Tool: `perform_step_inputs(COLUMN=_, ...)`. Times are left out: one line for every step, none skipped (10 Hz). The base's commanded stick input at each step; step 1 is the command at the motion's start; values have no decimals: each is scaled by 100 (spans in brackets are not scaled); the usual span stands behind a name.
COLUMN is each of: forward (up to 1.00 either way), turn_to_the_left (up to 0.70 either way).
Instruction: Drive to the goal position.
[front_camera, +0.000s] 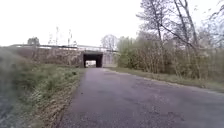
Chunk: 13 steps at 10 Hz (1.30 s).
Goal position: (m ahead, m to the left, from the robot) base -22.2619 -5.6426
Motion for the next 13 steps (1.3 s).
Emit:
perform_step_inputs(forward=70, turn_to_the_left=0)
perform_step_inputs(forward=70, turn_to_the_left=0)
perform_step_inputs(forward=70, turn_to_the_left=0)
perform_step_inputs(forward=70, turn_to_the_left=0)
perform_step_inputs(forward=70, turn_to_the_left=0)
perform_step_inputs(forward=70, turn_to_the_left=0)
perform_step_inputs(forward=70, turn_to_the_left=0)
perform_step_inputs(forward=70, turn_to_the_left=0)
perform_step_inputs(forward=63, turn_to_the_left=0)
perform_step_inputs(forward=24, turn_to_the_left=0)
perform_step_inputs(forward=0, turn_to_the_left=0)
perform_step_inputs(forward=0, turn_to_the_left=0)
perform_step_inputs(forward=0, turn_to_the_left=0)
